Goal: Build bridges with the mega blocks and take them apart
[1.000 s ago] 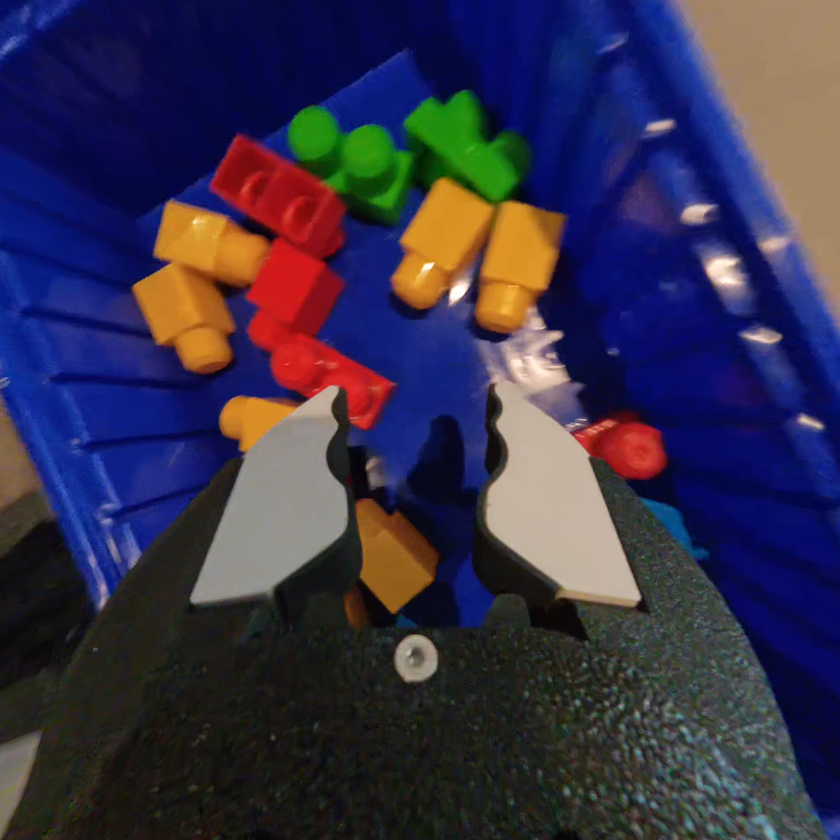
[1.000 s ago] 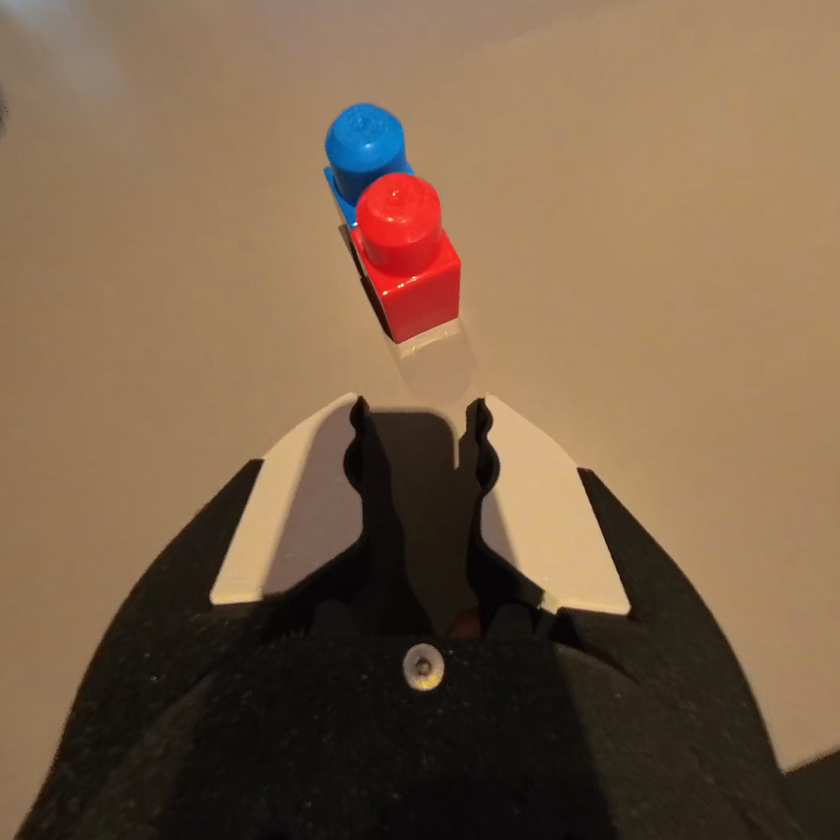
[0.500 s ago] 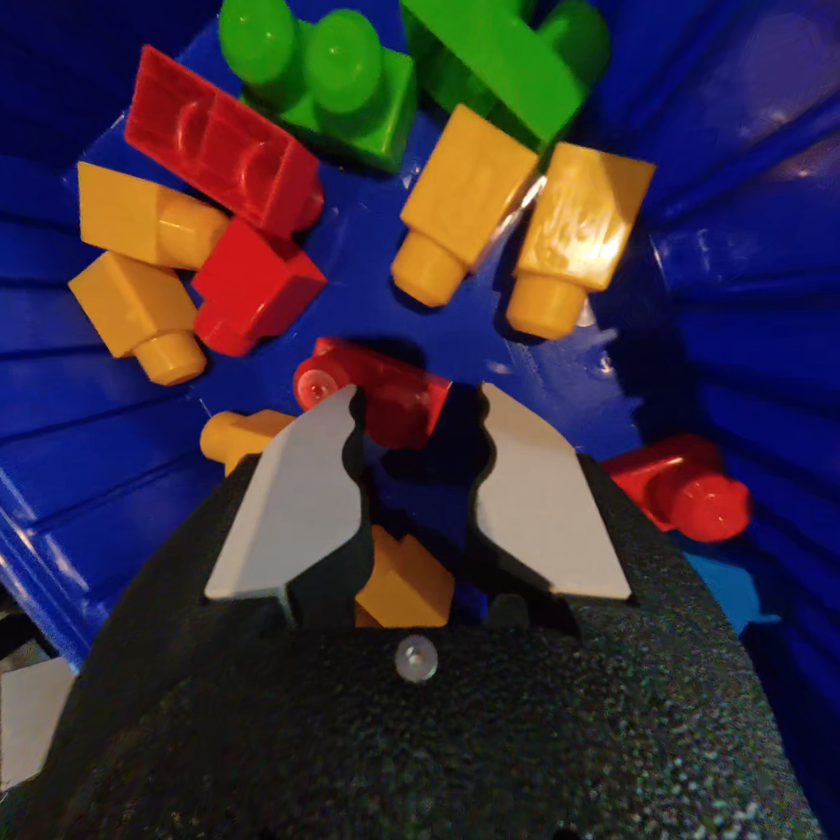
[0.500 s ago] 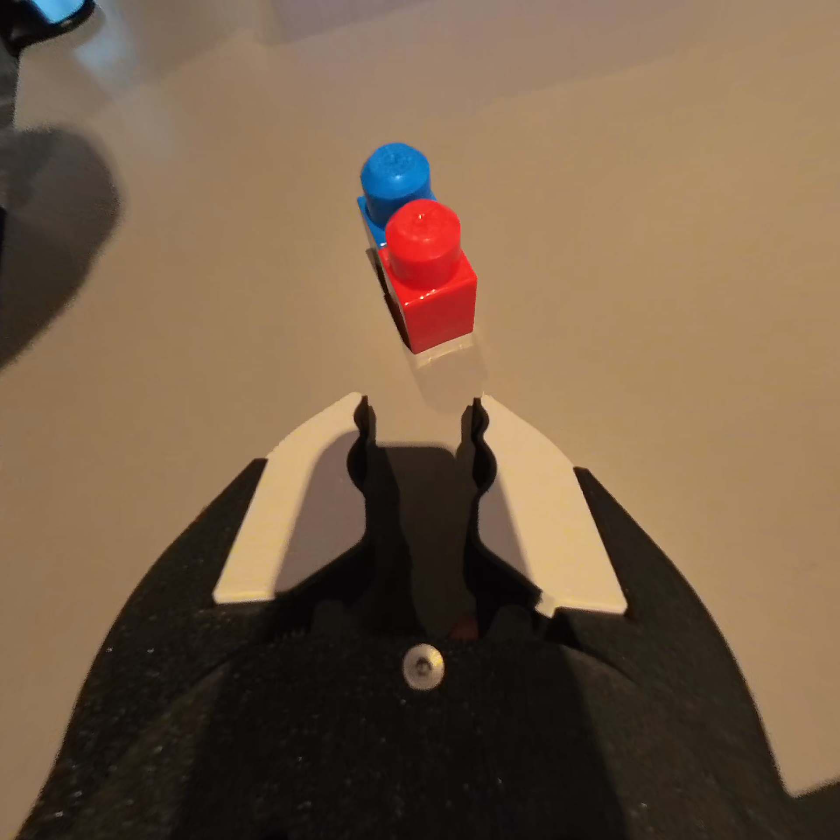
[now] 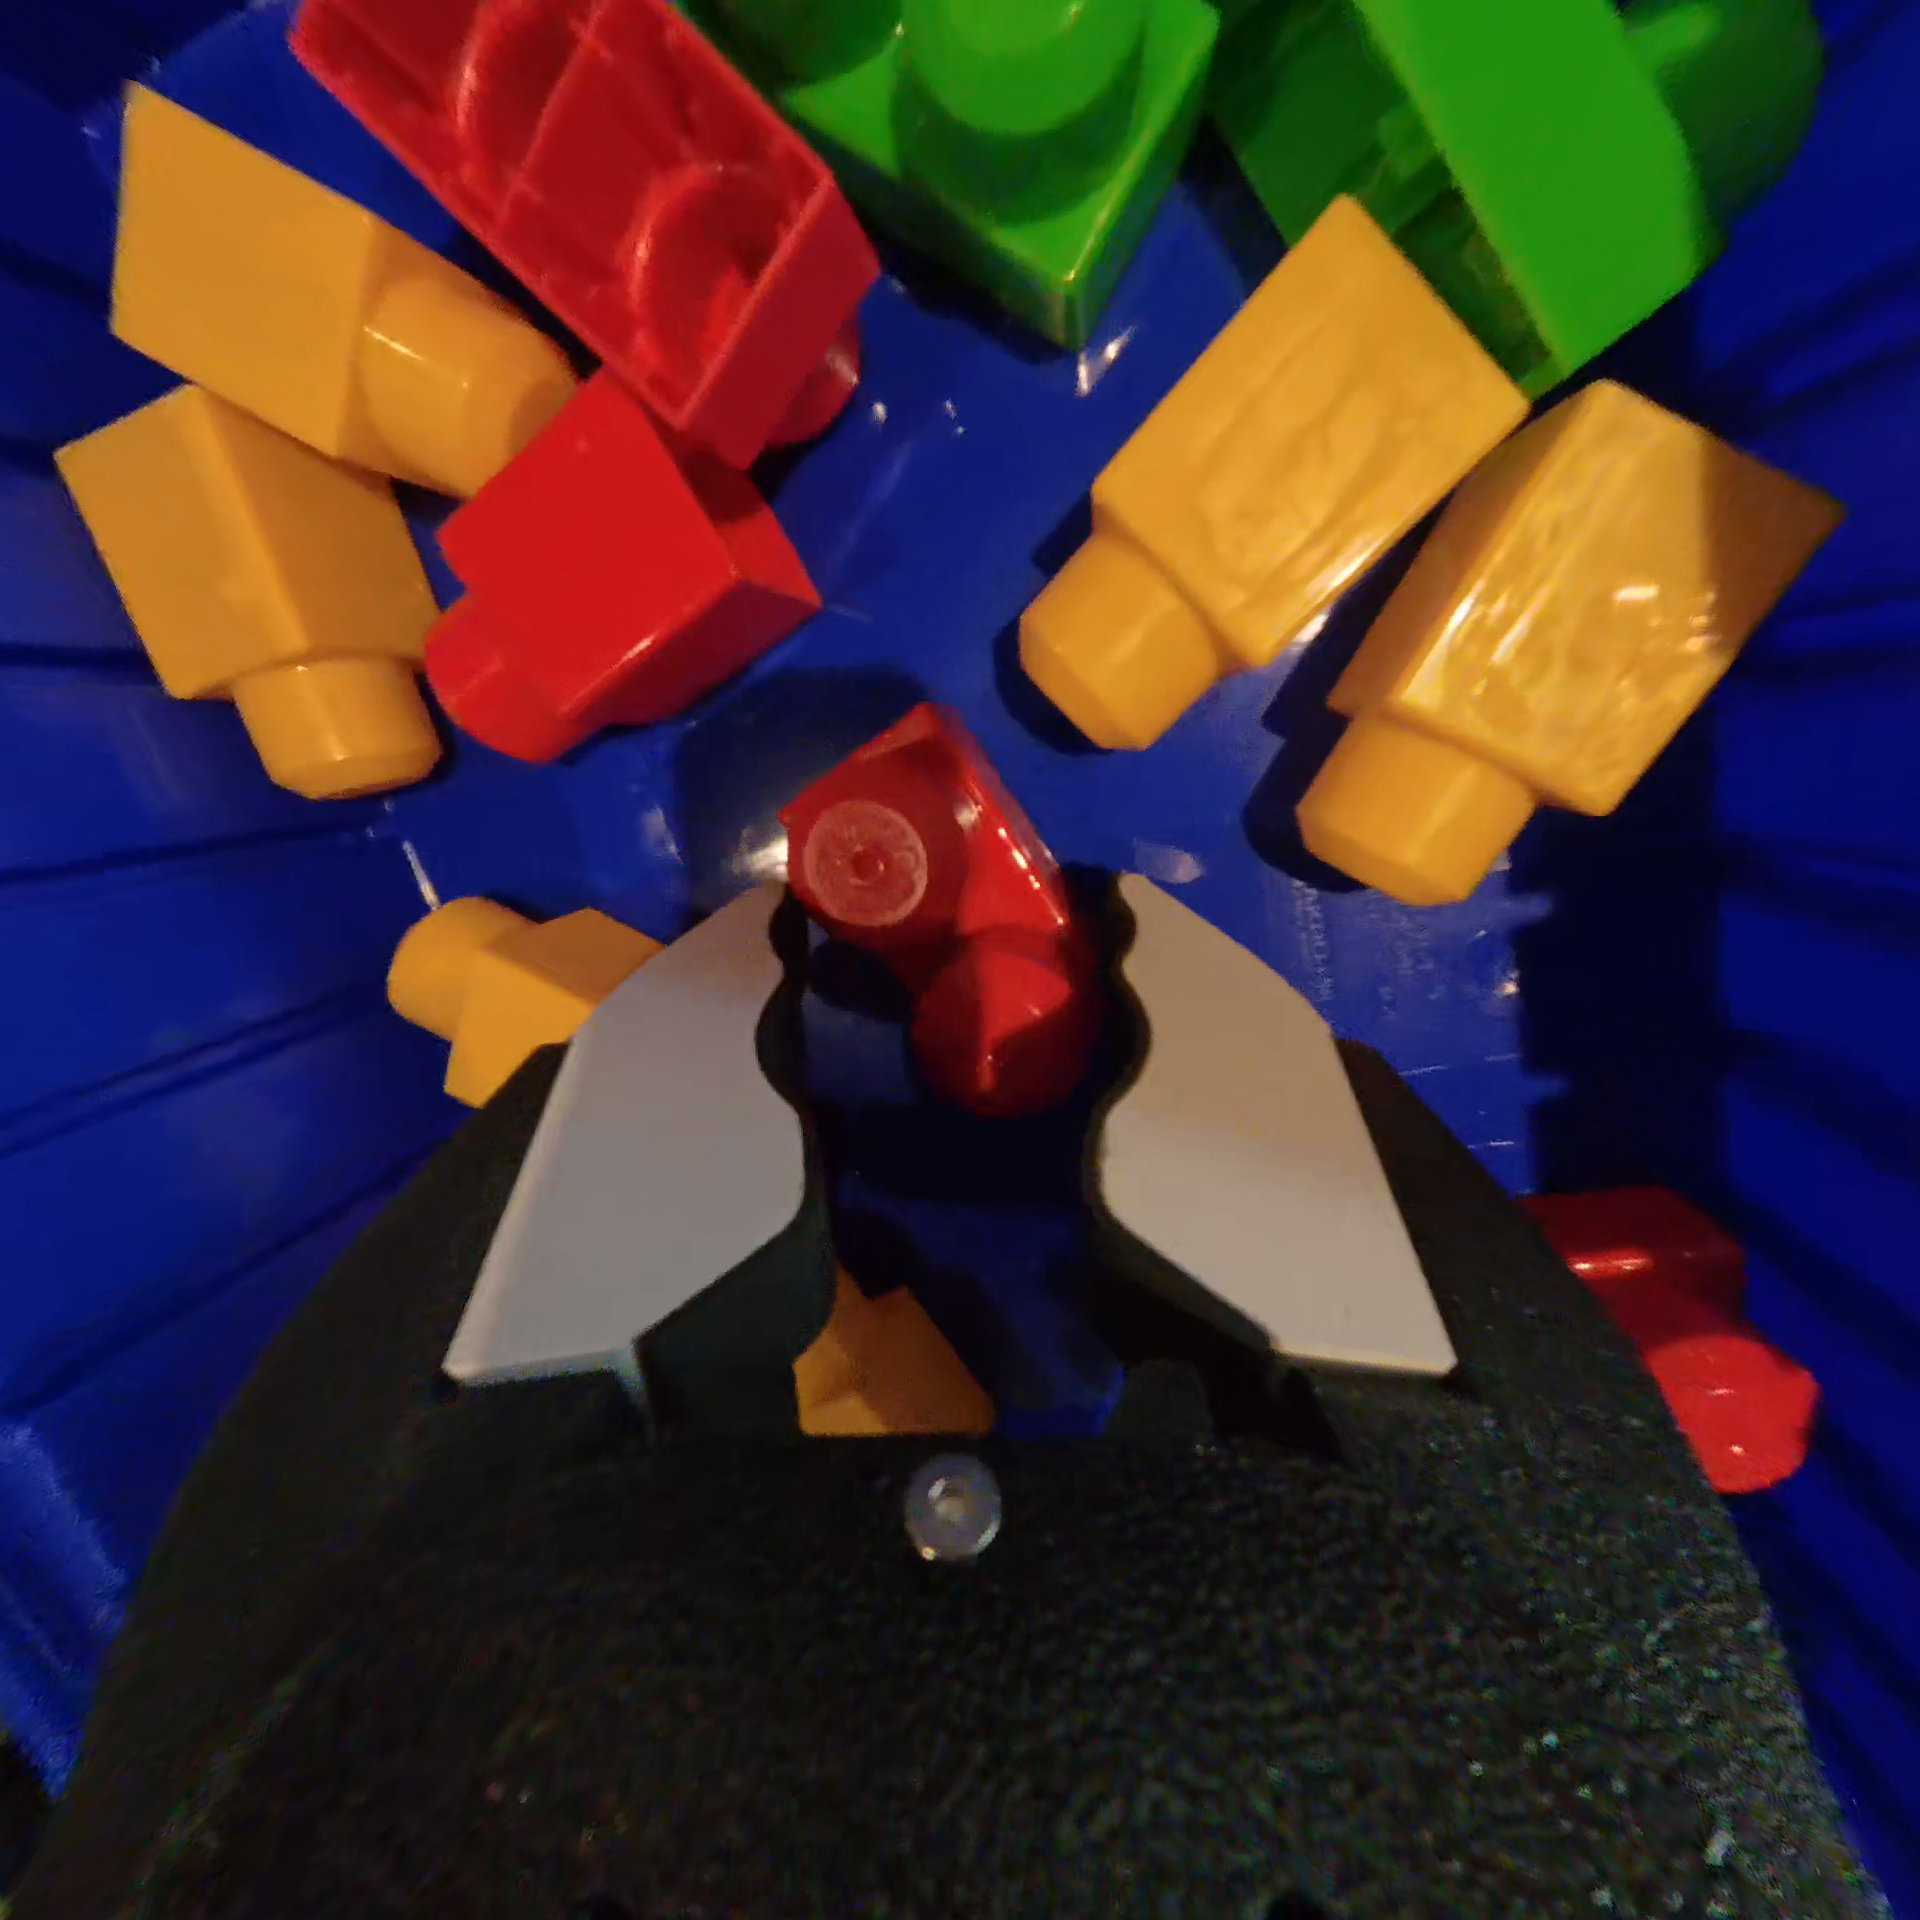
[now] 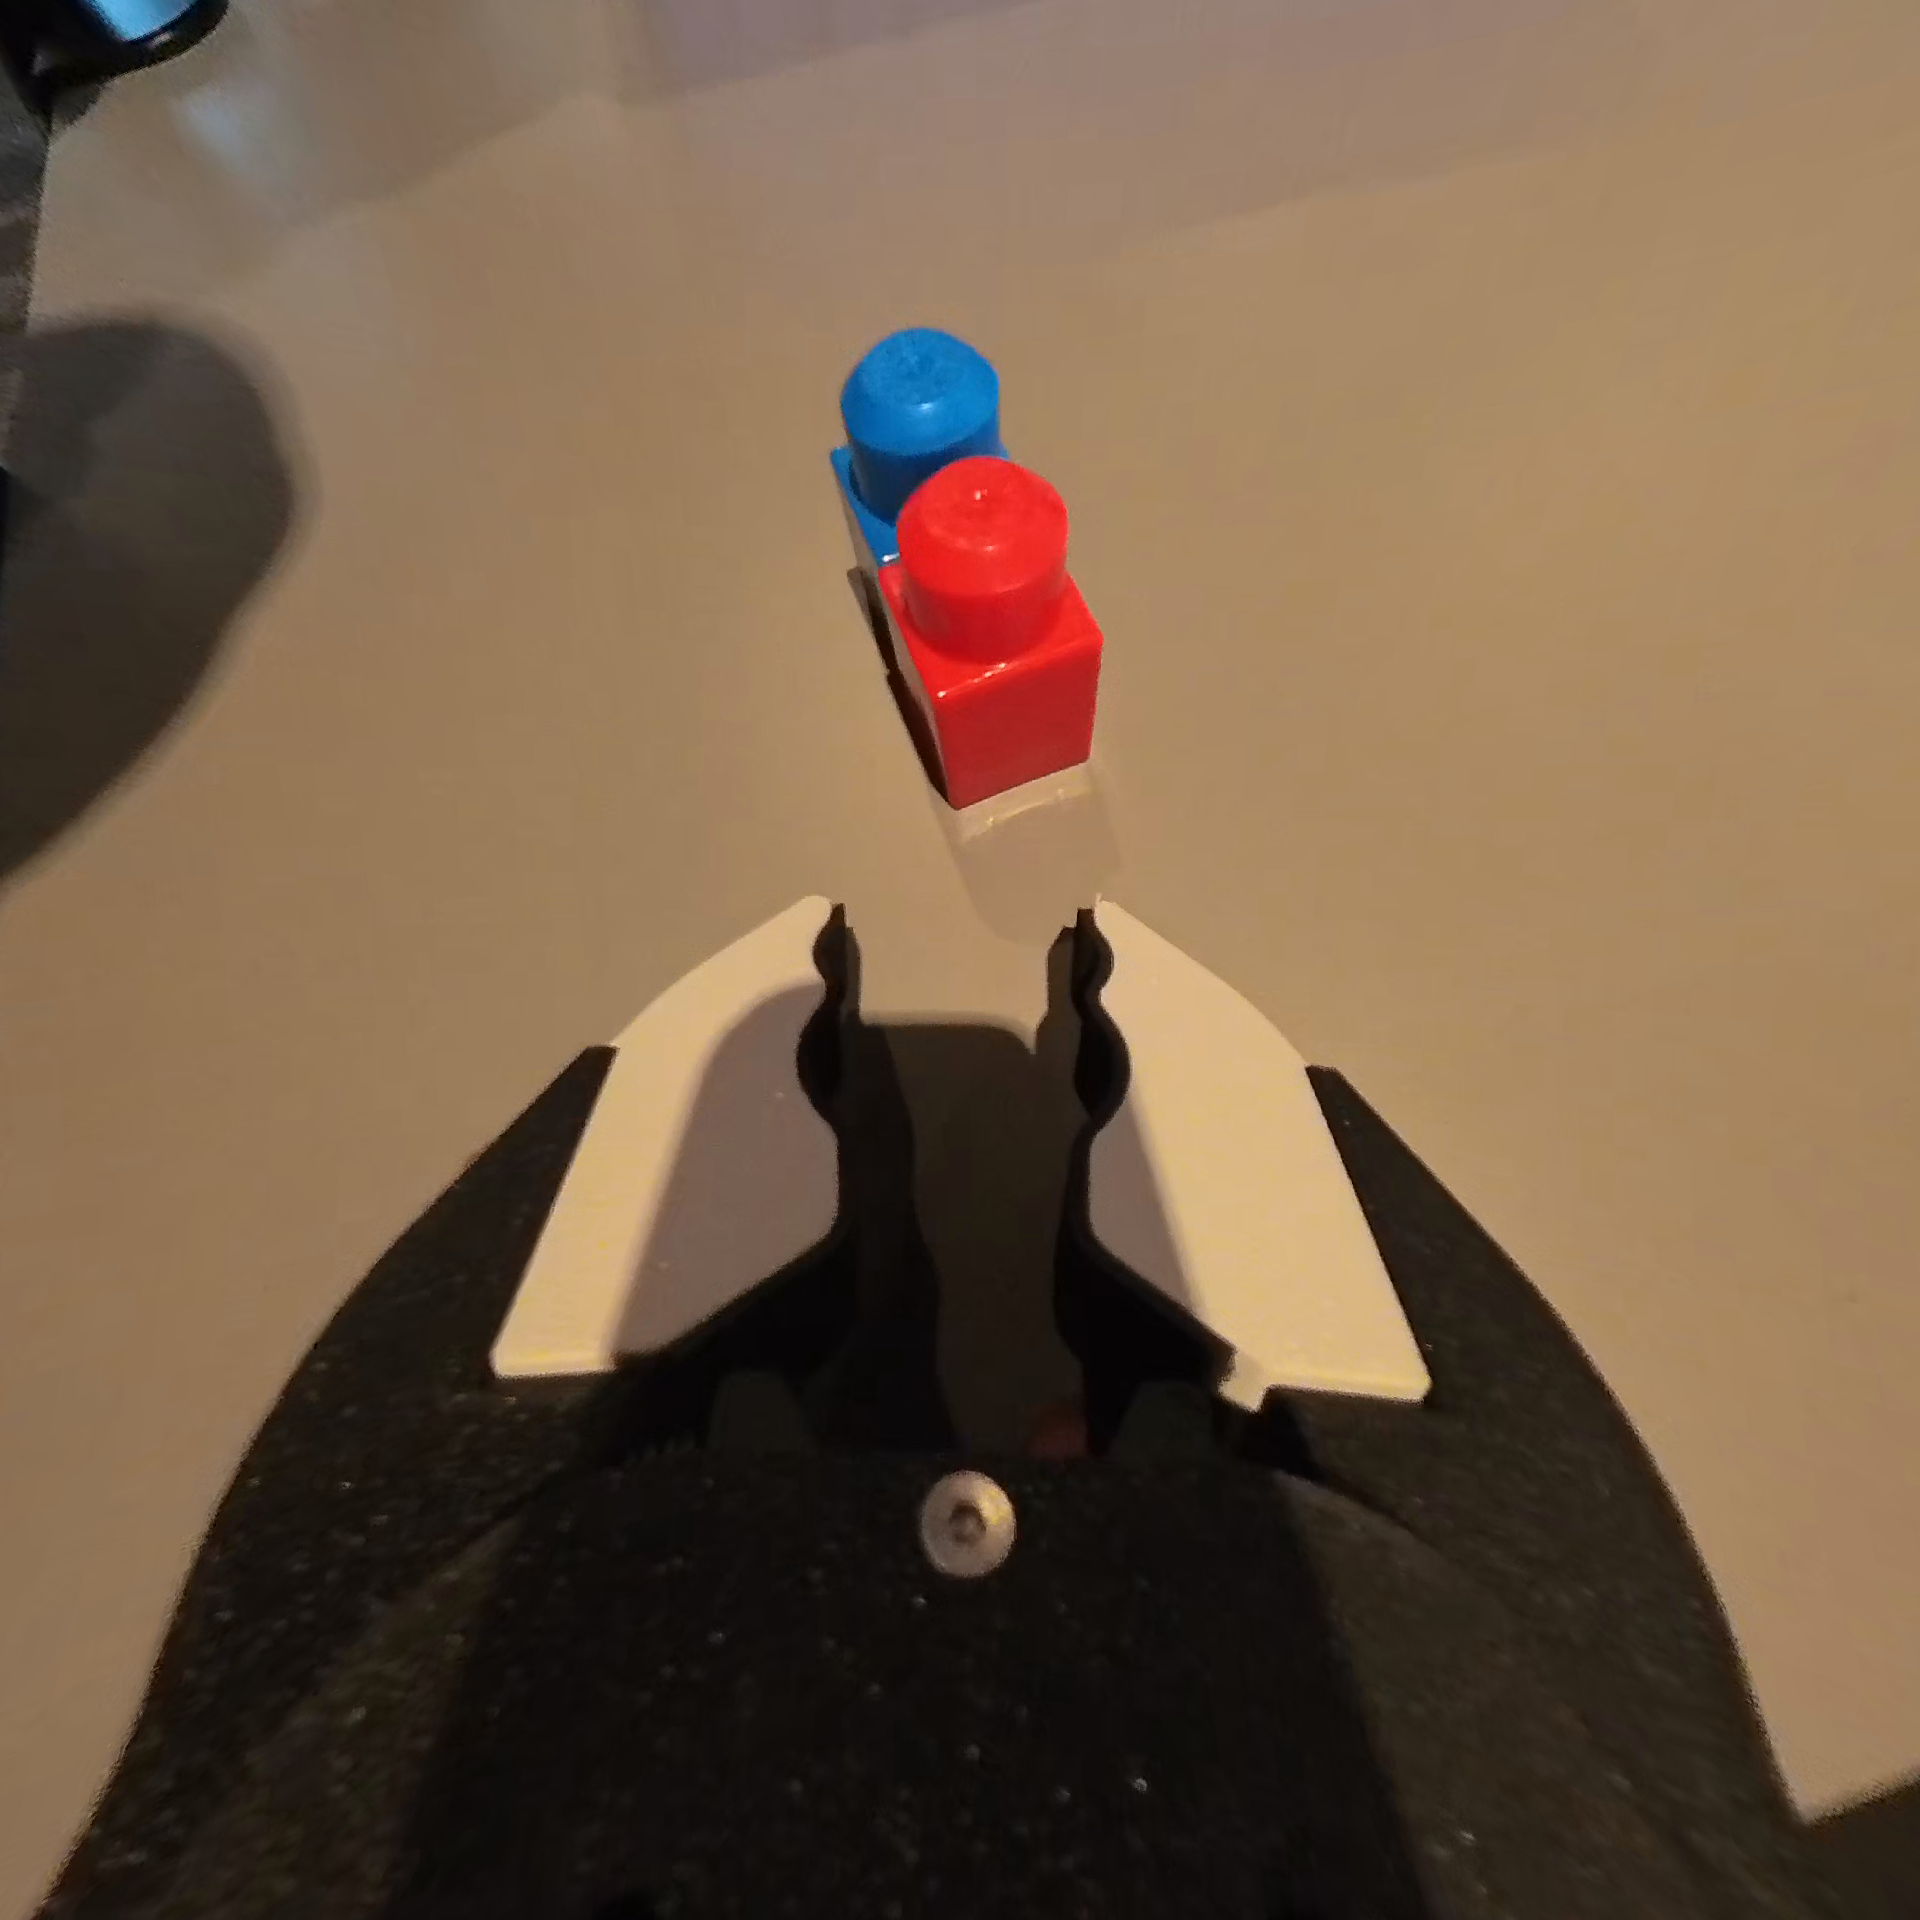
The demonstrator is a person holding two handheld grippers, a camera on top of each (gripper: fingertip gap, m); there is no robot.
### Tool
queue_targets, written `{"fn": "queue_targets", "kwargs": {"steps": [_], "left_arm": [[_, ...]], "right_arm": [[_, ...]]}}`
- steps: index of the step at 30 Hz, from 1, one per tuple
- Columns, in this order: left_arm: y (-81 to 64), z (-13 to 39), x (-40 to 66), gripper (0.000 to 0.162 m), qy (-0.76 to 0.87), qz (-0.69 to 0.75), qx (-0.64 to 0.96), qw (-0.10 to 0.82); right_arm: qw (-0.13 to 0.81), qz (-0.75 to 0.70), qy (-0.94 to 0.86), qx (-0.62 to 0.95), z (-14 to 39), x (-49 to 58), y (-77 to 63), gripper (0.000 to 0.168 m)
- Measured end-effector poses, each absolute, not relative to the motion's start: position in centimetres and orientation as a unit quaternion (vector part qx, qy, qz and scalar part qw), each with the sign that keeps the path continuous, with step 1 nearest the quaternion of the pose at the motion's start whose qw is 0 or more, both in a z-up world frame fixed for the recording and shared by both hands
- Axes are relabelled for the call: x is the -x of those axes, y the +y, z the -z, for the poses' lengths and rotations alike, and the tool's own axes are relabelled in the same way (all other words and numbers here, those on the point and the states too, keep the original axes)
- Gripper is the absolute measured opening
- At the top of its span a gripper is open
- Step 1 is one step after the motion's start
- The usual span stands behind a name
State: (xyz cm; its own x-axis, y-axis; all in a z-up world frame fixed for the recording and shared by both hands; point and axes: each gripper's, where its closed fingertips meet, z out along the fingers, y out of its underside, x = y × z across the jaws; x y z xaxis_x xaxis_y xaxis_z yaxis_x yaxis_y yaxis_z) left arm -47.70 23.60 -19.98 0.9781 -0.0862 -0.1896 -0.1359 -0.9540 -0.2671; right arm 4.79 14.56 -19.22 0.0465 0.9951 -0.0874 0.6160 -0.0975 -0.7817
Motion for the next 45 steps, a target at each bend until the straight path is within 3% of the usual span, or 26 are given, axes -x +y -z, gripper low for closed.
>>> {"fn": "queue_targets", "kwargs": {"steps": [4,7,13,19,24,28,45], "left_arm": [[23.9,20.1,47.2,0.039,0.059,-0.062,0.985,0.149],[23.3,19.3,46.7,0.037,0.089,-0.064,0.981,0.157],[22.4,9.6,38.7,0.037,0.211,-0.038,0.928,0.304],[18.3,5.1,22.9,0.037,0.375,0.053,0.864,0.33],[14.9,8.0,8.8,0.036,0.552,0.124,0.767,0.303],[15.1,11.7,3.6,0.036,0.612,0.125,0.734,0.265],[14.9,16.4,0.8,0.035,0.642,0.123,0.738,0.168]], "right_arm": [[0.287,-0.323,-0.609,0.664,19.4,-4.8,14.6,0.042],[0.292,-0.321,-0.61,0.662,19.3,-4.8,14.6,0.042],[0.302,-0.358,-0.594,0.654,18.3,-4.8,14.6,0.043],[0.332,-0.374,-0.586,0.638,17.2,-4.5,15.0,0.046],[0.355,-0.39,-0.588,0.614,16.0,-4.0,14.8,0.051],[0.366,-0.385,-0.591,0.607,15.9,-3.8,14.7,0.052],[0.376,-0.361,-0.605,0.602,16.4,-3.6,14.5,0.052]]}}
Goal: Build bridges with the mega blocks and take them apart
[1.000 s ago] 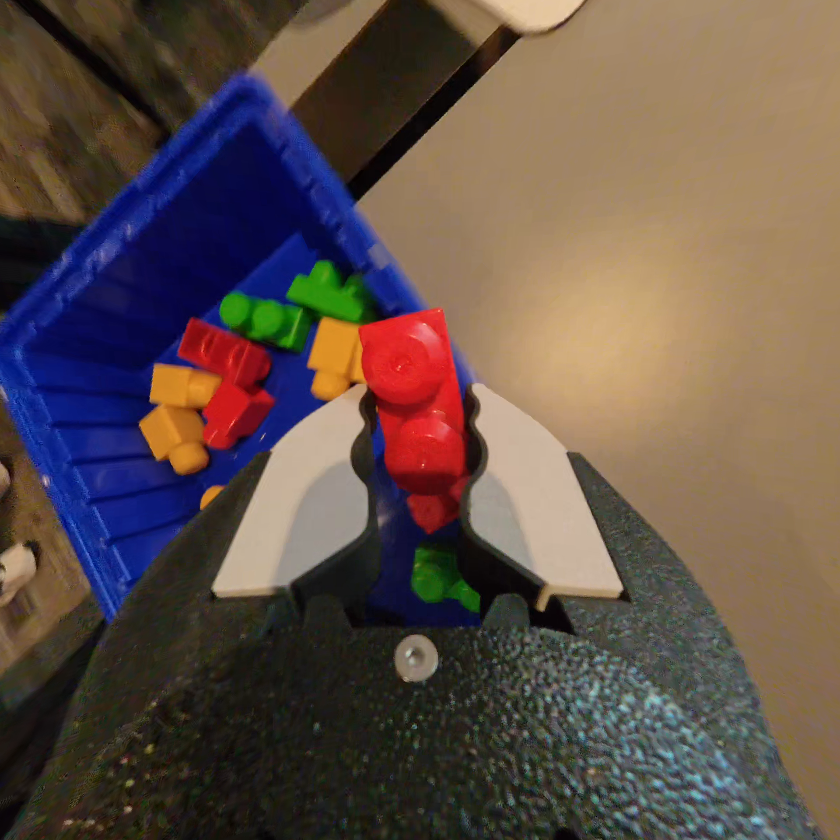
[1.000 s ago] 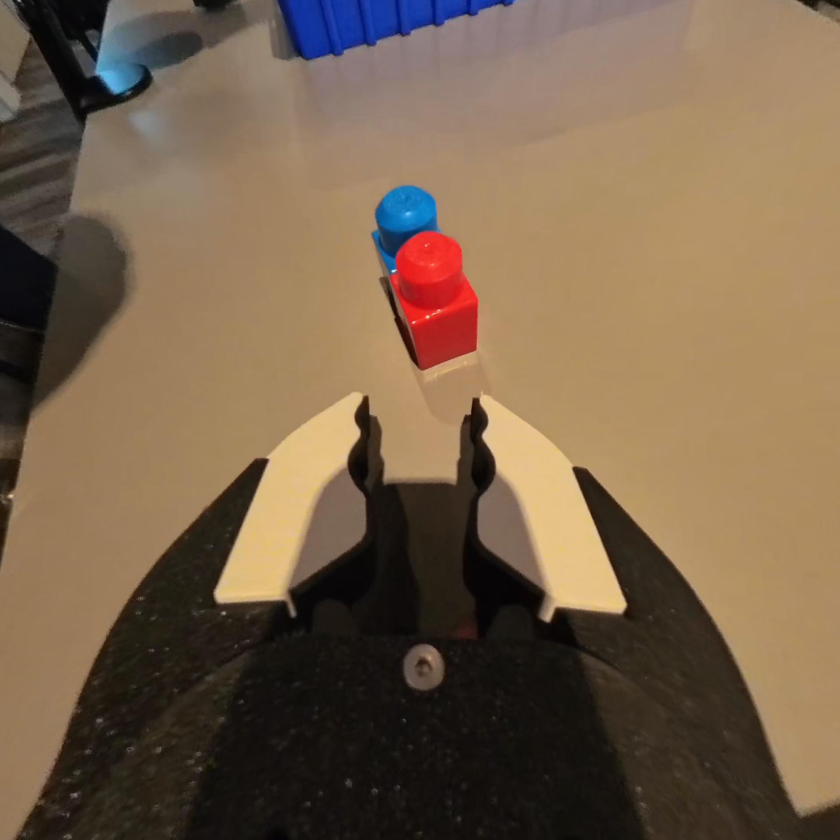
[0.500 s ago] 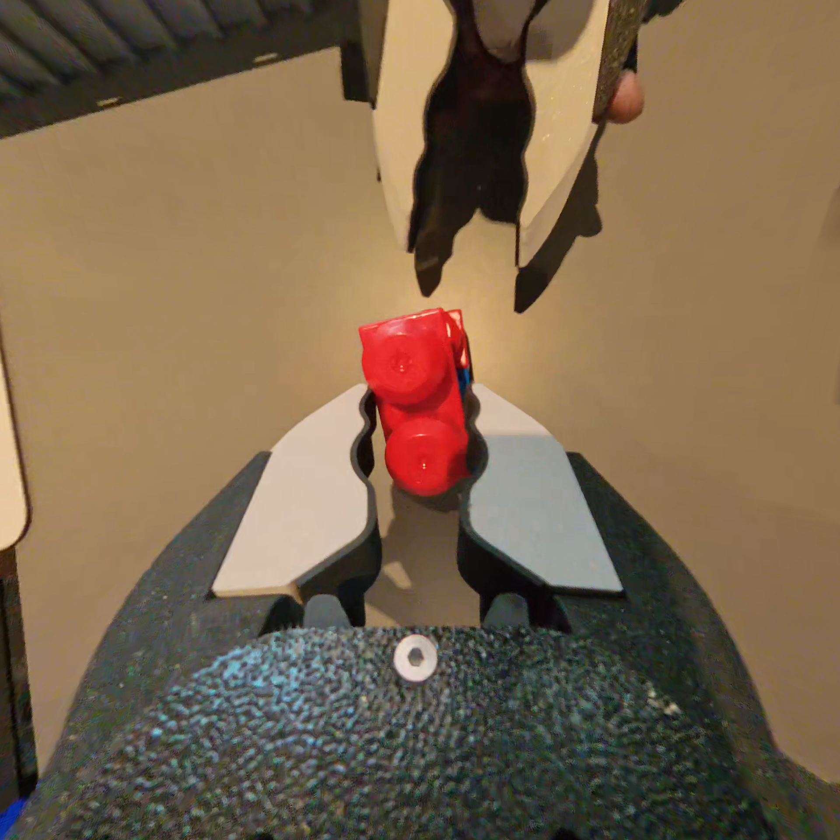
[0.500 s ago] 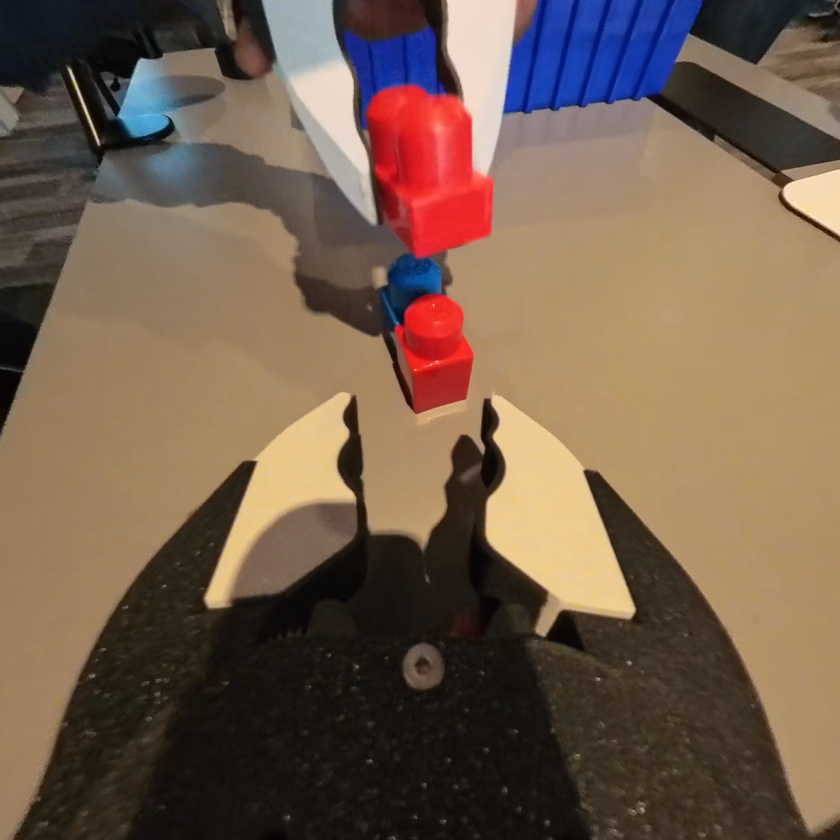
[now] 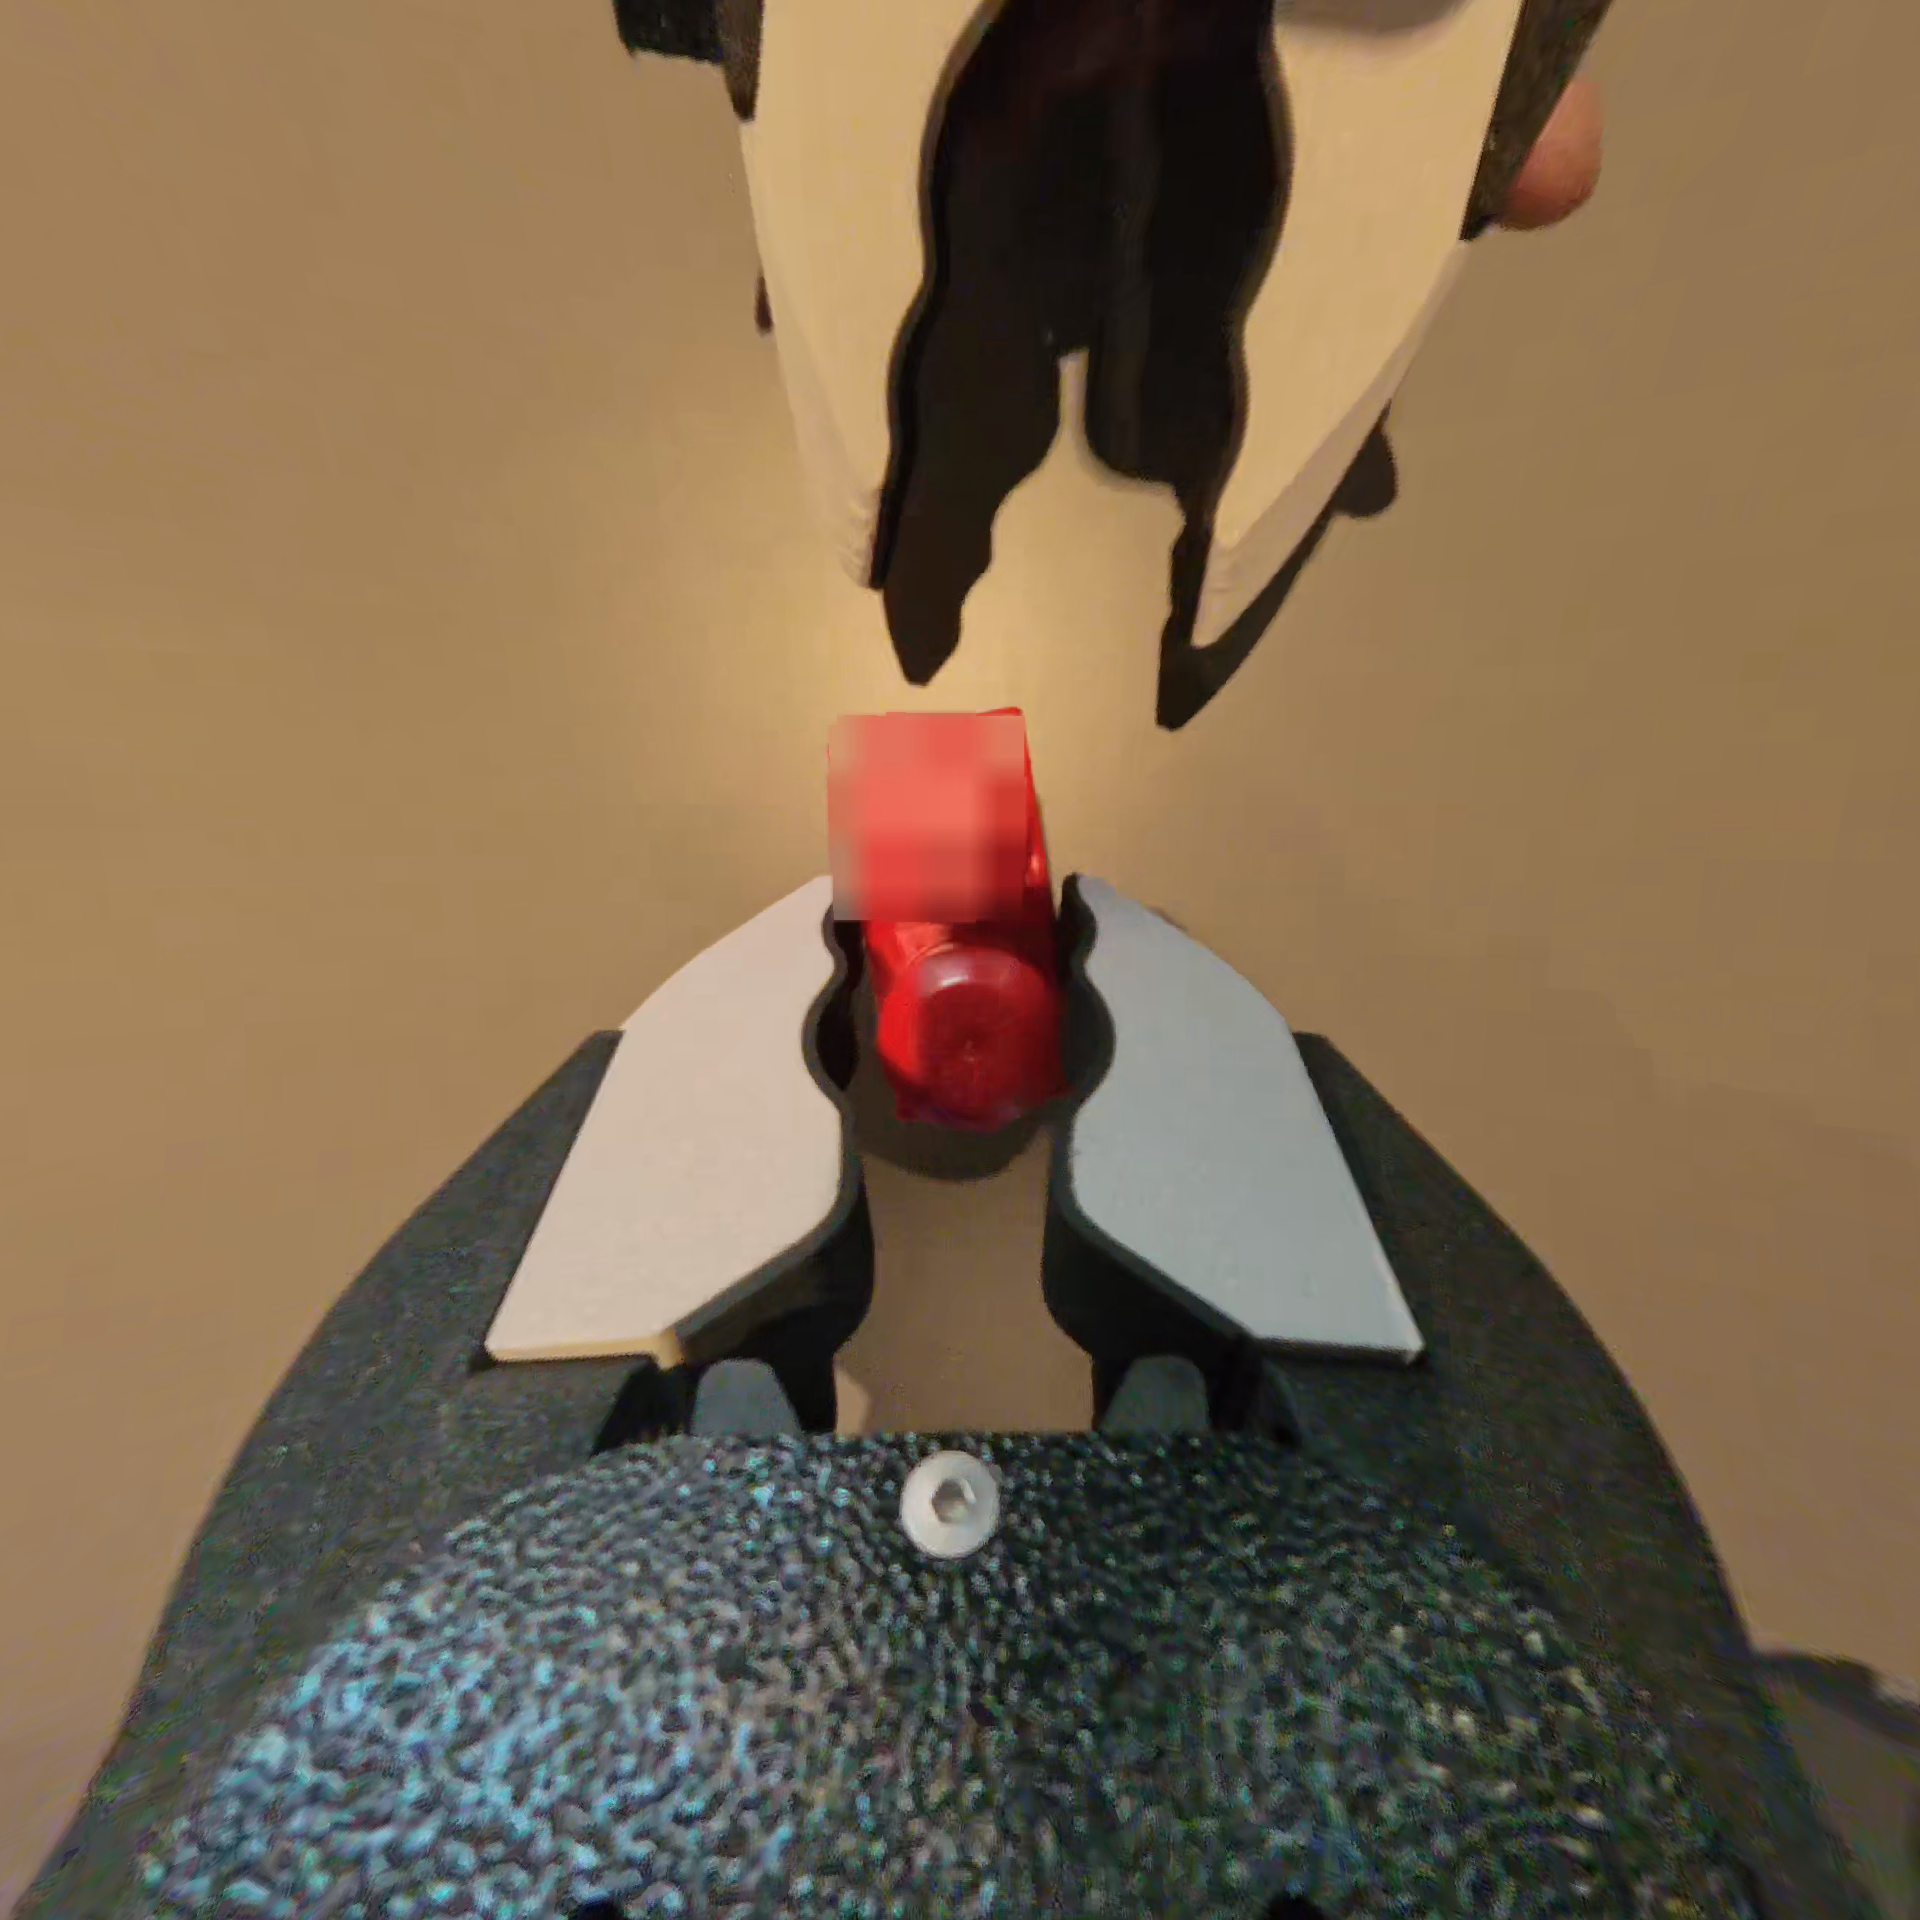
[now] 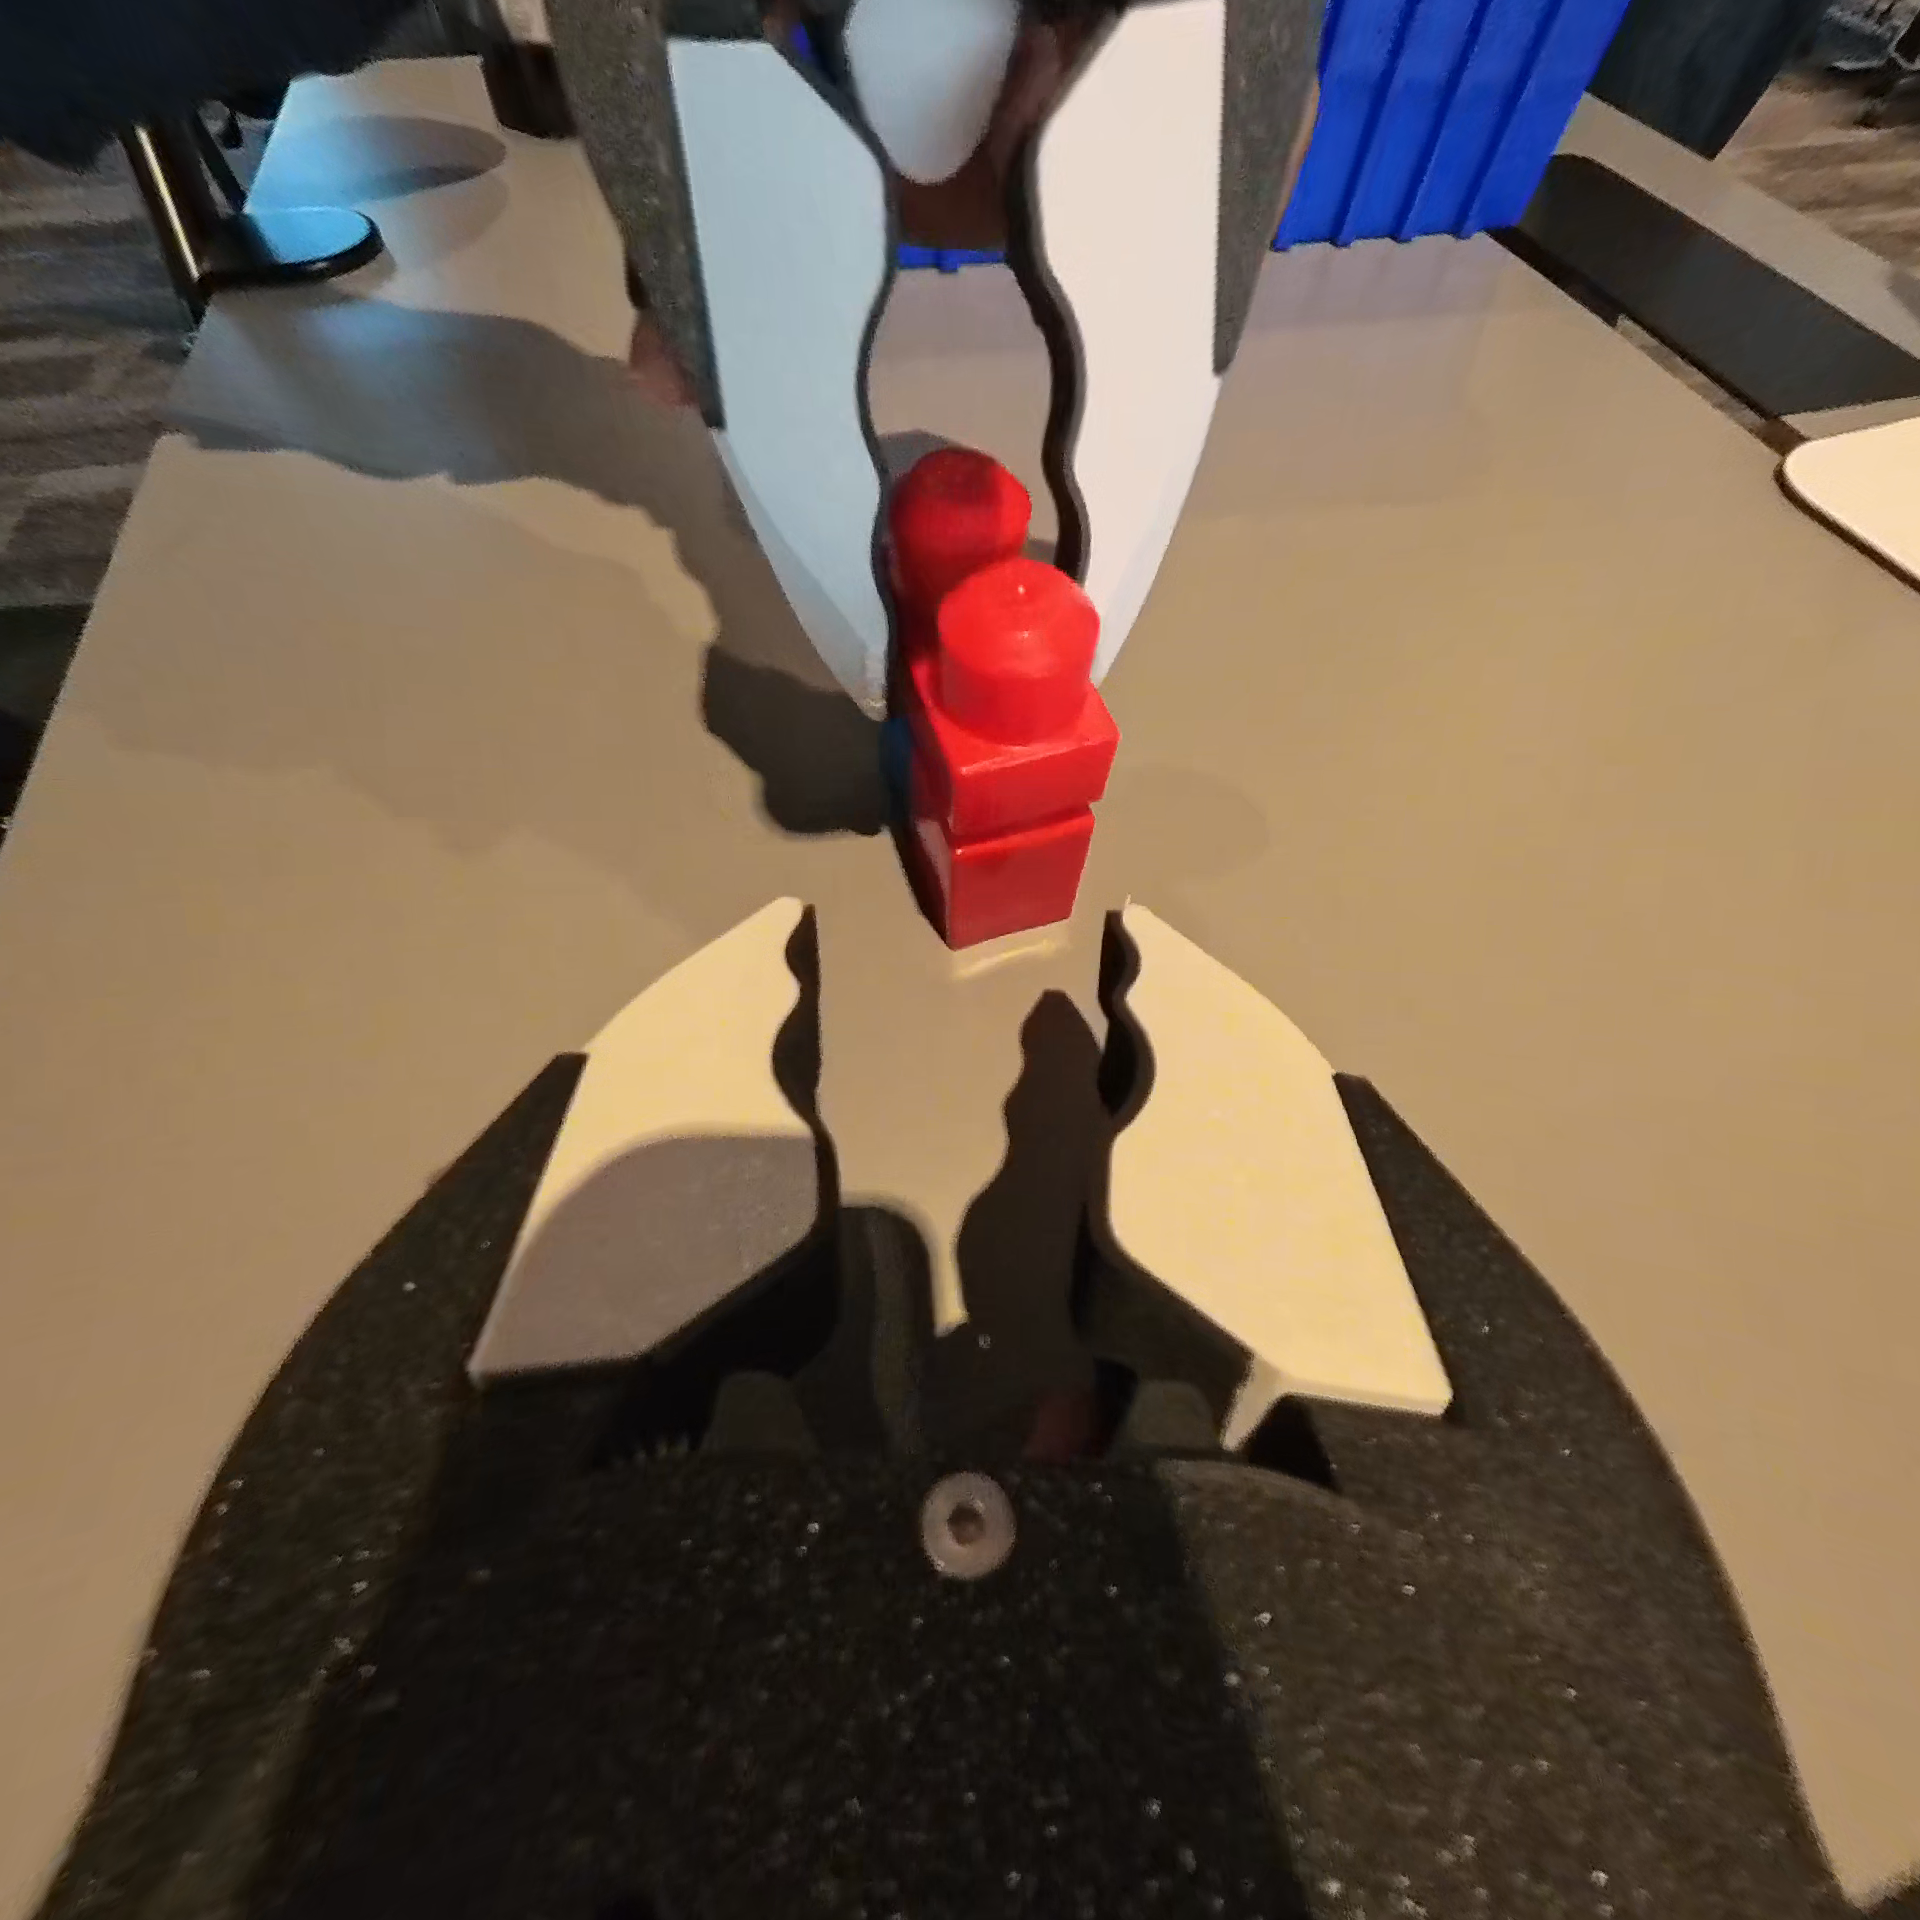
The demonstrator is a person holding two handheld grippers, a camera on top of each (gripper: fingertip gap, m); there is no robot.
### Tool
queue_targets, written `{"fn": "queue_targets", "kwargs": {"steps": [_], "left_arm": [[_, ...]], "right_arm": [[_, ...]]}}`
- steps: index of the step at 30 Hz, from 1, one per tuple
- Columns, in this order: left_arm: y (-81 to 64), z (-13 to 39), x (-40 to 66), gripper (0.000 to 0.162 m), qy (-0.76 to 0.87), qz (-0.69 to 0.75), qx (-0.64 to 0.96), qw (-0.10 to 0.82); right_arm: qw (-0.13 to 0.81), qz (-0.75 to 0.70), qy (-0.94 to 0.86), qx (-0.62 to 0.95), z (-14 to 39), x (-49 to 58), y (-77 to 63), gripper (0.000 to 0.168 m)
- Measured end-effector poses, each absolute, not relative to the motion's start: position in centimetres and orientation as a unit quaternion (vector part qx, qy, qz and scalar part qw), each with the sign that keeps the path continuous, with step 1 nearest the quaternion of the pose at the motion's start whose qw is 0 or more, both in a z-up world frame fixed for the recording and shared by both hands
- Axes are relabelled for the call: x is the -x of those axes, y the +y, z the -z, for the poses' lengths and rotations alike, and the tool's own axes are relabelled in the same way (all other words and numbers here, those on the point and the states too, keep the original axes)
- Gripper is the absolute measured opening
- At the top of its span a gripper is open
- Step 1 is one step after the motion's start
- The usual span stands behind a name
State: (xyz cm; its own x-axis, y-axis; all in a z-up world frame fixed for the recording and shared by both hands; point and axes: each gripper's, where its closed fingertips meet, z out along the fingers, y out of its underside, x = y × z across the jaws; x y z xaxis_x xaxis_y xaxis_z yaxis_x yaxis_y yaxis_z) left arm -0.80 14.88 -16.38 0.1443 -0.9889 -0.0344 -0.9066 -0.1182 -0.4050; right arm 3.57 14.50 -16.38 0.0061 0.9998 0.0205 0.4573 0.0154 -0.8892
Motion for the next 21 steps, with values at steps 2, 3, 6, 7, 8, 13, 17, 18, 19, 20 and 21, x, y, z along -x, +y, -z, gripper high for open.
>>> {"fn": "queue_targets", "kwargs": {"steps": [2,3,6,7,8,13,17,18,19,20,21], "left_arm": [[14.8,16.4,0.8,0.035,0.641,0.138,0.738,0.16],[14.8,16.4,0.8,0.035,0.64,0.147,0.737,0.158],[14.8,16.5,0.7,0.036,0.637,0.173,0.734,0.16],[14.8,16.5,0.7,0.036,0.636,0.18,0.733,0.164],[14.8,16.4,0.6,0.036,0.634,0.186,0.731,0.169],[14.8,16.5,0.5,0.036,0.639,0.179,0.722,0.193],[14.8,16.5,0.4,0.036,0.645,0.161,0.715,0.217],[14.9,16.6,0.4,0.036,0.647,0.155,0.711,0.23],[14.9,16.6,0.4,0.036,0.649,0.149,0.705,0.244],[14.9,16.5,0.4,0.036,0.646,0.15,0.702,0.258],[14.8,16.2,0.4,0.035,0.638,0.158,0.701,0.275]], "right_arm": [[0.383,-0.364,-0.604,0.596,16.1,-3.2,14.5,0.052],[0.387,-0.366,-0.603,0.594,16.0,-2.9,14.5,0.052],[0.394,-0.376,-0.599,0.587,15.6,-2.0,14.6,0.053],[0.396,-0.378,-0.598,0.585,15.5,-1.7,14.6,0.053],[0.4,-0.379,-0.597,0.583,15.3,-1.3,14.7,0.053],[0.415,-0.377,-0.603,0.568,14.8,0.1,15.4,0.042],[0.4,-0.371,-0.625,0.558,15.1,0.4,15.3,0.036],[0.4,-0.37,-0.626,0.558,15.1,0.4,15.3,0.035],[0.4,-0.368,-0.627,0.558,15.1,0.4,15.3,0.035],[0.399,-0.368,-0.627,0.558,15.1,0.4,15.2,0.035],[0.398,-0.368,-0.628,0.559,15.1,0.4,15.2,0.035]]}}
